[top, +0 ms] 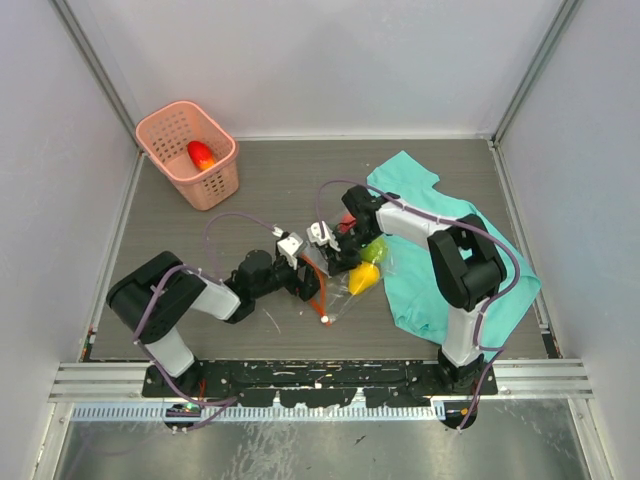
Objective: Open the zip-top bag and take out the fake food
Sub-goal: Pick up the fake fruit from the zipper food storage bag.
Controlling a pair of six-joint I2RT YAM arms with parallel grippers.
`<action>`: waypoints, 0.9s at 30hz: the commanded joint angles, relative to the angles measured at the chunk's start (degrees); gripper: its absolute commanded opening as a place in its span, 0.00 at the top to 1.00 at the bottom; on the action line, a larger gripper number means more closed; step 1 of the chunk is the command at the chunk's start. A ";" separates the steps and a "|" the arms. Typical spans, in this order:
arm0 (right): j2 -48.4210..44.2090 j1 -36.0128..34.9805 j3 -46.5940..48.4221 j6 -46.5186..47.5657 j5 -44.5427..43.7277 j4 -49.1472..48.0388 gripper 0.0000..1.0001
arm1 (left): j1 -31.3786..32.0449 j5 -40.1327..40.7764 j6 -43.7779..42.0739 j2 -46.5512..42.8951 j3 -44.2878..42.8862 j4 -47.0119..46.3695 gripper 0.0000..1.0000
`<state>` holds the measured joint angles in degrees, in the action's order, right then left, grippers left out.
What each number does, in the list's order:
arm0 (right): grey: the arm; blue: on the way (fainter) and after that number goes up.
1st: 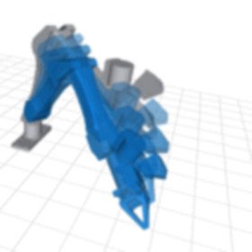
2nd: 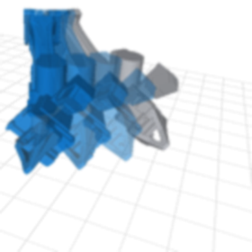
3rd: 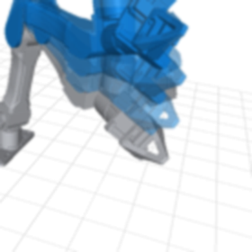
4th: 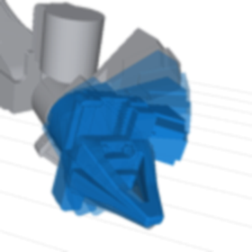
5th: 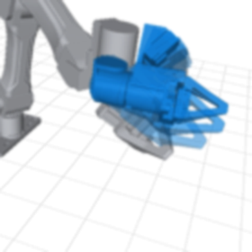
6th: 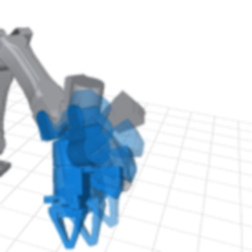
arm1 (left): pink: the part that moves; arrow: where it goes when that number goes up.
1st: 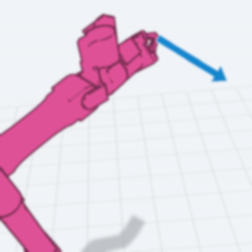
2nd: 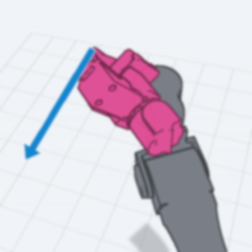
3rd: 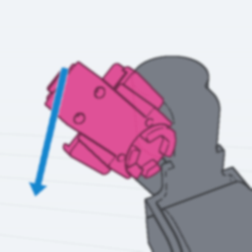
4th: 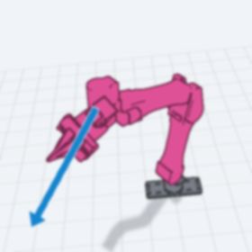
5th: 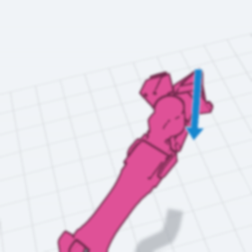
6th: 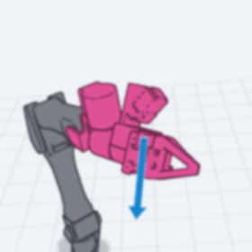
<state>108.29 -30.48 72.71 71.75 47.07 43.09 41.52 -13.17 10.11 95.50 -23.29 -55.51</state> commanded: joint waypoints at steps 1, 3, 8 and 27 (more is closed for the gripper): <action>-1.33 0.47 3.14 -3.59 0.92 0.61 0.78 | 0.16 2.50 0.62 1.59 -2.16 -3.81 0.19; -1.50 1.11 3.80 -4.24 1.98 1.31 0.78 | 0.19 2.75 0.75 2.23 -2.51 -3.91 0.24; -1.51 2.29 5.62 -7.26 2.93 2.16 0.82 | 0.19 2.60 1.76 2.82 -2.90 -3.92 0.31; 0.51 0.71 5.88 -39.35 -5.54 -12.14 0.89 | 0.10 2.45 8.81 3.06 -3.40 -2.57 0.33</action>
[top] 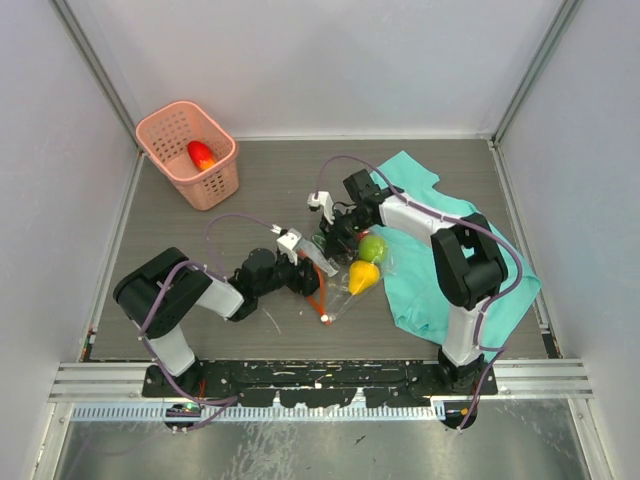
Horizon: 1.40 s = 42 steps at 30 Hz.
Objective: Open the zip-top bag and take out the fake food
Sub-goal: Pick up the fake fruit from the zipper food storage bag.
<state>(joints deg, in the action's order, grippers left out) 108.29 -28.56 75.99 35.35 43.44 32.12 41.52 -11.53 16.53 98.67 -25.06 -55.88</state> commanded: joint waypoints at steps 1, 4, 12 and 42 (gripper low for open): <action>1.04 -1.42 2.97 -2.88 -2.40 -0.60 0.89 | 0.09 0.85 2.94 -0.21 -1.77 -1.62 0.33; 2.50 -1.88 4.85 -1.84 -3.07 2.11 0.89 | 0.15 1.34 5.06 -1.05 -2.83 1.87 0.33; 4.78 -2.46 7.68 0.53 -3.01 7.41 0.89 | 0.14 3.68 13.33 -3.60 -5.65 14.29 0.33; 8.05 -2.73 11.55 4.53 1.34 15.78 0.92 | 0.15 7.14 17.85 -4.71 -10.17 29.11 0.32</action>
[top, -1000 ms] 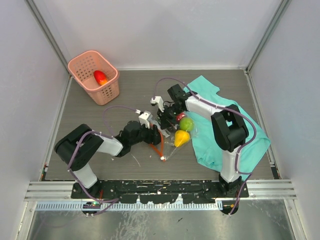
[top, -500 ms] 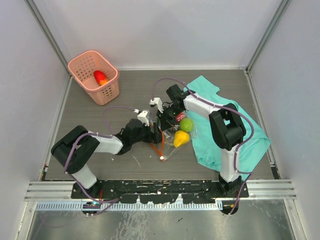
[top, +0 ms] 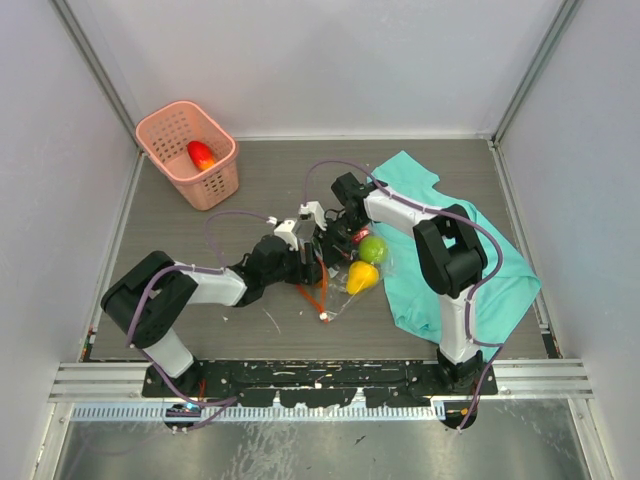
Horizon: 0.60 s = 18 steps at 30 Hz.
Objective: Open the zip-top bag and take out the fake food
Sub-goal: Pick up the fake fruit from the zipper food storage bag.
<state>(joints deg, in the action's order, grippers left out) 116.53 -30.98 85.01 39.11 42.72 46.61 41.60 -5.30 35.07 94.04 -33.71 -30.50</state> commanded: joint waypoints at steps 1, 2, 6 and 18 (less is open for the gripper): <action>-0.14 -0.31 2.58 0.74 2.03 1.25 0.92 | 0.06 0.86 -0.84 -0.15 -1.61 4.34 0.32; -0.08 -0.31 2.63 0.73 2.02 1.28 0.92 | 0.10 0.64 -1.02 -0.28 -1.57 4.65 0.32; -0.14 -0.24 2.64 0.75 1.72 1.29 0.92 | 0.05 -0.23 -1.55 -0.87 -1.21 5.31 0.28; -1.34 0.26 2.43 1.18 1.68 1.20 0.90 | 0.02 1.34 -3.13 -3.02 -1.00 9.42 0.49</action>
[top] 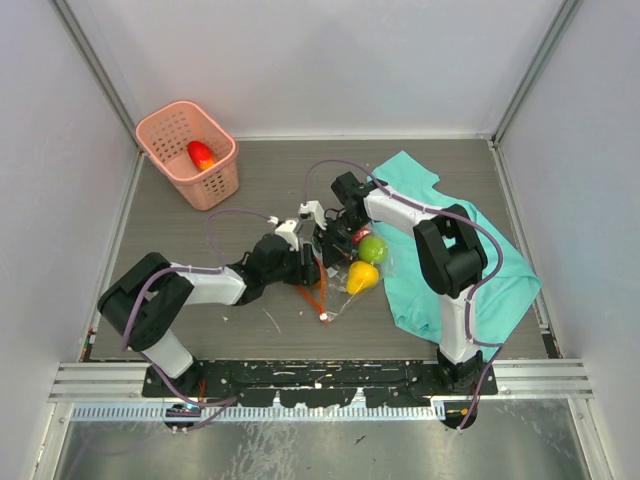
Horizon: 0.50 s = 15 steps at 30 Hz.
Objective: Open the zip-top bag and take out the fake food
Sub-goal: Pick up the fake fruit from the zipper food storage bag.
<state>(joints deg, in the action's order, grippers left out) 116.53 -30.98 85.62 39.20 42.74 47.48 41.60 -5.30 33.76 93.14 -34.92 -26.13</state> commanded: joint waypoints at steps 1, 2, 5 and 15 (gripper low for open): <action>-1.45 0.30 1.75 1.14 1.58 0.33 0.89 | 0.01 1.34 -2.17 -2.62 0.38 4.88 0.53; -1.66 0.37 1.70 1.24 1.56 0.33 0.89 | 0.07 1.37 -2.53 -3.08 0.53 4.90 0.54; -2.36 0.61 1.61 1.41 1.71 0.33 0.87 | 0.04 1.79 -3.79 -4.50 0.68 5.62 0.55; -4.50 1.09 0.90 2.51 2.87 0.41 0.78 | -0.63 4.27 -2.23 -10.72 3.75 5.06 0.65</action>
<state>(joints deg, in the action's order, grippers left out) 116.49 -30.13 85.62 40.40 43.44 47.68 41.56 -2.92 30.92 86.48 -32.49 -19.62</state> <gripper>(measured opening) 0.199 0.621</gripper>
